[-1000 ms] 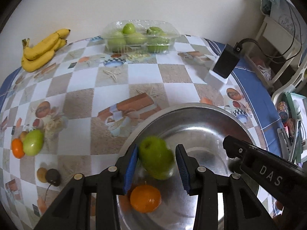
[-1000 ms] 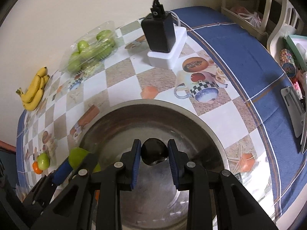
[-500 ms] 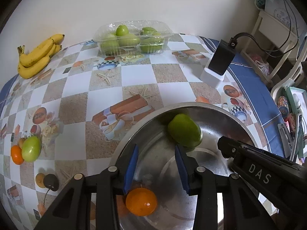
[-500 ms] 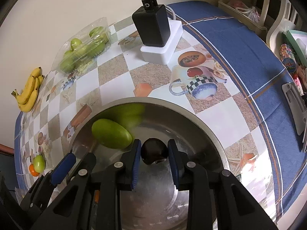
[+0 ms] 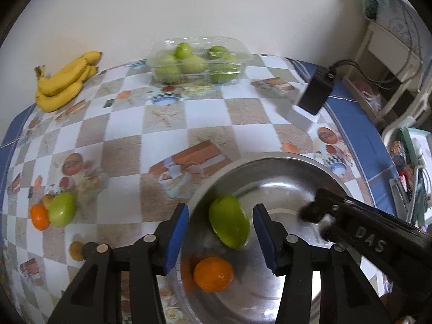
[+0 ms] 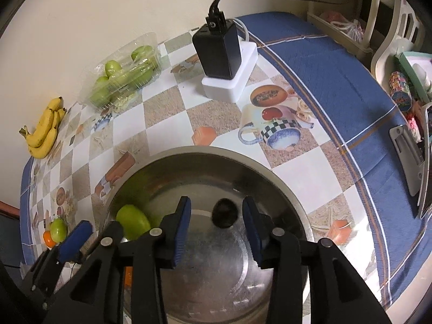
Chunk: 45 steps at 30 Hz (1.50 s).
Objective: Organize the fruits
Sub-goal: 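Open right tool to drop the plum in the bowl while left drops pear, then withdraw both open tools from the steel bowl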
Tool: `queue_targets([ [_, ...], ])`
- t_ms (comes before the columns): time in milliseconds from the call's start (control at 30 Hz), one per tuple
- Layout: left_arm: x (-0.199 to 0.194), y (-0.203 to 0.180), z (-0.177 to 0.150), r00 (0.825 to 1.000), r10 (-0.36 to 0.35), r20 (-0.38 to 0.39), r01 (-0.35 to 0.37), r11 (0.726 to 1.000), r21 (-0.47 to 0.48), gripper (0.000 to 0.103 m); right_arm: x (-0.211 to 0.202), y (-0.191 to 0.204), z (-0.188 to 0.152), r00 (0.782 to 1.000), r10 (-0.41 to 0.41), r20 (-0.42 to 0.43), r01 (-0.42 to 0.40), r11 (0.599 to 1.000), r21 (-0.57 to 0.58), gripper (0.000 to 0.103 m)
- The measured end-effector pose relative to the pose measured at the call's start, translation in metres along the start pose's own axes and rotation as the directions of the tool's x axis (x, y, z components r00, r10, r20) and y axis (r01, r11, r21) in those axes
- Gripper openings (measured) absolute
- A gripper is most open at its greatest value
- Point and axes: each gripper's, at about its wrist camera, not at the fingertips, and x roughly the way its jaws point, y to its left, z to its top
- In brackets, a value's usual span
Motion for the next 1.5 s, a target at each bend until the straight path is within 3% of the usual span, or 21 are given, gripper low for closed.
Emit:
queue_targets([
  [200,-0.002,0.029,0.002,0.998,0.064,-0.012,-0.065,0.993,-0.098,0.056,-0.003,0.004,-0.002,1.0,-0.009,-0.003,0.009,1.0,-0.019,0.041],
  [300,0.0,0.047,0.001,0.997,0.08,-0.025,-0.083,0.983,-0.161,0.062,-0.001,0.009,-0.004,1.0,0.005,-0.016,-0.005,1.0,-0.029,0.041],
  [400,0.0,0.064,-0.001,0.995,0.096,-0.038,-0.102,0.973,-0.209,0.066,0.001,0.014,-0.006,1.0,0.007,-0.024,-0.008,0.999,-0.043,0.049],
  [600,0.0,0.089,-0.005,0.989,0.137,-0.056,-0.147,0.949,-0.278,0.073,0.004,0.028,-0.01,0.999,0.017,-0.038,-0.02,0.996,-0.086,0.051],
  [767,0.002,0.1,-0.008,0.986,0.155,-0.068,-0.169,0.94,-0.297,0.083,0.009,0.037,-0.012,0.999,0.005,-0.041,-0.009,0.993,-0.117,0.071],
  [900,0.004,0.104,-0.01,0.981,0.181,-0.071,-0.194,0.933,-0.303,0.092,0.012,0.04,-0.013,0.999,0.006,-0.042,-0.012,0.991,-0.13,0.073],
  [967,0.004,0.107,-0.01,0.979,0.192,-0.068,-0.204,0.93,-0.306,0.099,0.013,0.042,-0.014,0.999,-0.001,-0.044,-0.005,0.99,-0.14,0.082],
  [1200,0.001,0.114,-0.01,0.974,0.223,-0.051,-0.227,0.92,-0.32,0.103,0.014,0.045,-0.014,1.0,-0.001,-0.03,-0.004,0.988,-0.154,0.089],
  [1267,0.0,0.116,-0.01,0.971,0.235,-0.049,-0.238,0.916,-0.322,0.103,0.013,0.046,-0.014,1.0,0.003,-0.02,-0.006,0.987,-0.158,0.102],
  [1500,-0.003,0.119,-0.009,0.97,0.24,-0.036,-0.238,0.918,-0.316,0.103,0.014,0.047,-0.016,1.0,0.002,-0.024,-0.005,0.988,-0.157,0.103],
])
